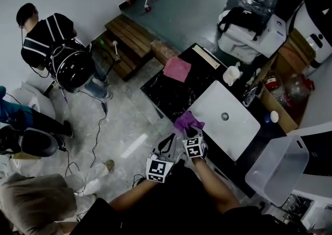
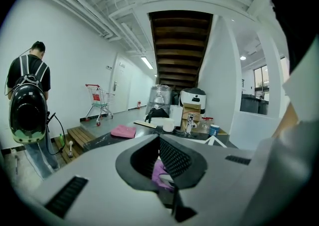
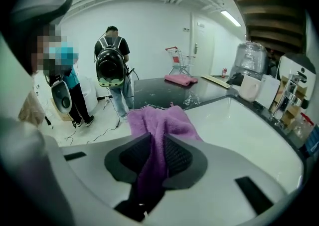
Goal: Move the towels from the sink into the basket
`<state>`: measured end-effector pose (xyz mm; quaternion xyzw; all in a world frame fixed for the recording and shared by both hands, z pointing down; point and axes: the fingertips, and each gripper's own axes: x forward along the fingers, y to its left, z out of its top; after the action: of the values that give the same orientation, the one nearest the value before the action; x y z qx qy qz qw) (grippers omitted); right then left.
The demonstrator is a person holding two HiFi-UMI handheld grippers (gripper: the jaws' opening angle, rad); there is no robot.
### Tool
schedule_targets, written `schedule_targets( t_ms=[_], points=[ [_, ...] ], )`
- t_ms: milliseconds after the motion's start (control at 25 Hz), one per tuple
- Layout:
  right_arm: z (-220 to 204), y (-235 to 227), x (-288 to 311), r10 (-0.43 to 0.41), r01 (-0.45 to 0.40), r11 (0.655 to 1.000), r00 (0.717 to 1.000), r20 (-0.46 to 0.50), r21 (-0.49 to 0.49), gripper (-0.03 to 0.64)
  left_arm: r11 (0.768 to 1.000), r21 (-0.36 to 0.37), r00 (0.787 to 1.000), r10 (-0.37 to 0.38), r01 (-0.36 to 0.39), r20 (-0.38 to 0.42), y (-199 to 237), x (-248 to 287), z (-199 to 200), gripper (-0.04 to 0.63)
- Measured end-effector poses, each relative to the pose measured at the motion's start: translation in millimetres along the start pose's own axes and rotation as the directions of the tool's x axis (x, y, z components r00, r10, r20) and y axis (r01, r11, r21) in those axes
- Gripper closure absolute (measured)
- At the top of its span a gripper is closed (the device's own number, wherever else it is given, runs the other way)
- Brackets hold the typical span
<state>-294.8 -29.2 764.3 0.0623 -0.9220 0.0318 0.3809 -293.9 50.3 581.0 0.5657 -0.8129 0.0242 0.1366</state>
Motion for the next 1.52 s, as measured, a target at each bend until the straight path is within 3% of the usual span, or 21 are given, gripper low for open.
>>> schedule_targets(
  t_ms=[200,400,800,1120,1520],
  points=[
    [1,-5,-6,-0.003,0.002,0.996,1.0,0.013,0.084,0.539,1.0,0.006,1.0,-0.006,0.005,0.012,1,-19,1,0.592],
    [10,-12,-33,-0.051,0.031,0.975,0.995,0.088,0.218,0.543,0.999,0.027,0.999,-0.025,0.024,0.029,-2,-44,8,0.592],
    [22,-4,-109,-0.198,0.115,0.938,0.952,0.234,0.328,0.545,0.996,0.008,0.994,-0.091,0.091,0.062,-12,-74,2,0.592],
    [30,20,-185,-0.311,0.17,0.901,0.894,0.321,0.399,0.545,0.979,0.032,0.975,-0.203,0.2,0.093,-34,-90,9,0.592],
    [5,43,-277,-0.467,0.223,0.811,0.803,0.37,0.541,0.546,0.927,0.014,0.924,-0.374,0.375,0.078,-89,-104,-8,0.592]
  ],
)
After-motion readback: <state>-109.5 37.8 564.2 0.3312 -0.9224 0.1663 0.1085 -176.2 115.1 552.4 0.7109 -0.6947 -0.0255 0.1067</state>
